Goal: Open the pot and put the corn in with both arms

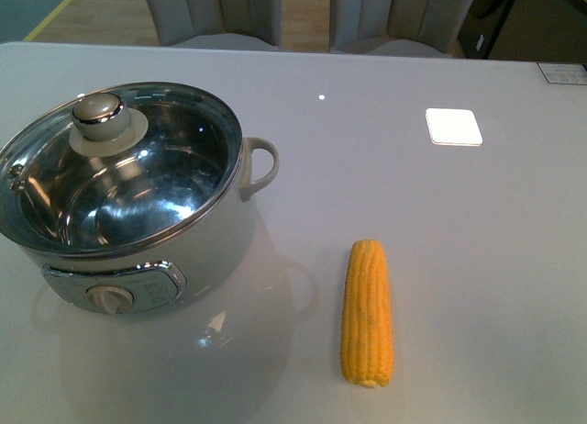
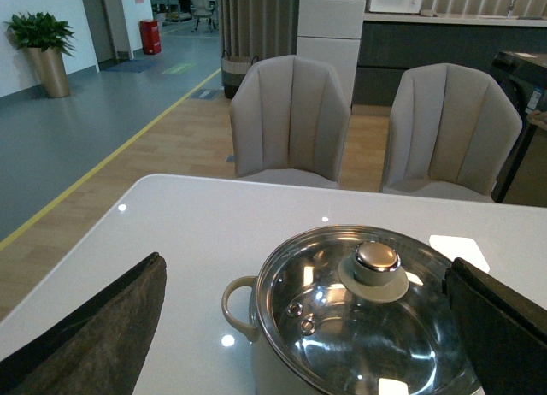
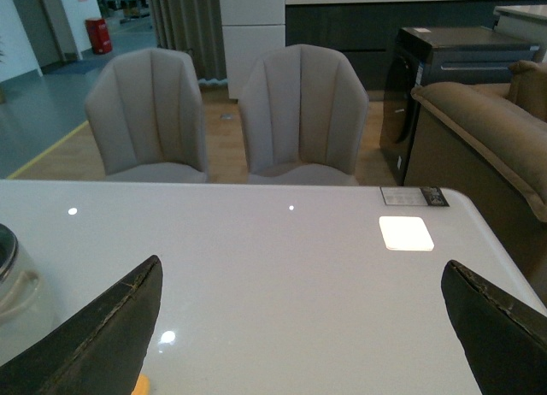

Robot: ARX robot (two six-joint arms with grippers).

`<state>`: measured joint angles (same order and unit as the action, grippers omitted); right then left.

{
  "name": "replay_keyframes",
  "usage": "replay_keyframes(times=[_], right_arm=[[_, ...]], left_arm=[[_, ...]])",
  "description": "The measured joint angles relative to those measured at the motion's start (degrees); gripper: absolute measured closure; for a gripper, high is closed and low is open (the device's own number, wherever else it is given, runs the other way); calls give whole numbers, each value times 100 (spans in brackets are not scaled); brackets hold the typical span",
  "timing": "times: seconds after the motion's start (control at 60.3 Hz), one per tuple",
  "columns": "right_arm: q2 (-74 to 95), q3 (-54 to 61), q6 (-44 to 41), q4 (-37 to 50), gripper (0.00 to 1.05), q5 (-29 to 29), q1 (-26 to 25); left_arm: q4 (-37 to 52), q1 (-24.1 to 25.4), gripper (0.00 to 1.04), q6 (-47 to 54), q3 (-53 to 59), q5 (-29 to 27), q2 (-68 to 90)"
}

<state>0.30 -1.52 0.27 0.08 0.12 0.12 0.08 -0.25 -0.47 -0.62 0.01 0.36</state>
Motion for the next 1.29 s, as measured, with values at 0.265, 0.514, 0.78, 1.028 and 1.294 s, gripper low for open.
replay_keyframes(times=[0.265,0.514,0.78,1.028,1.294], right_arm=[[0,0,-2,0,9,0,0],[0,0,-2,0,9,-2,0],[0,0,-2,0,9,0,0],[0,2,-2,0,9,-7,0],[0,2,-2,0,9,-2,0]], left_arm=[[0,0,7,0,0,-2,0],[0,2,7,0,0,0,0],[0,2,7,0,0,-2,0],[-1174,109,7,-254,-437,835,621],[-1110,-450,7,-612,-787,697,1690]])
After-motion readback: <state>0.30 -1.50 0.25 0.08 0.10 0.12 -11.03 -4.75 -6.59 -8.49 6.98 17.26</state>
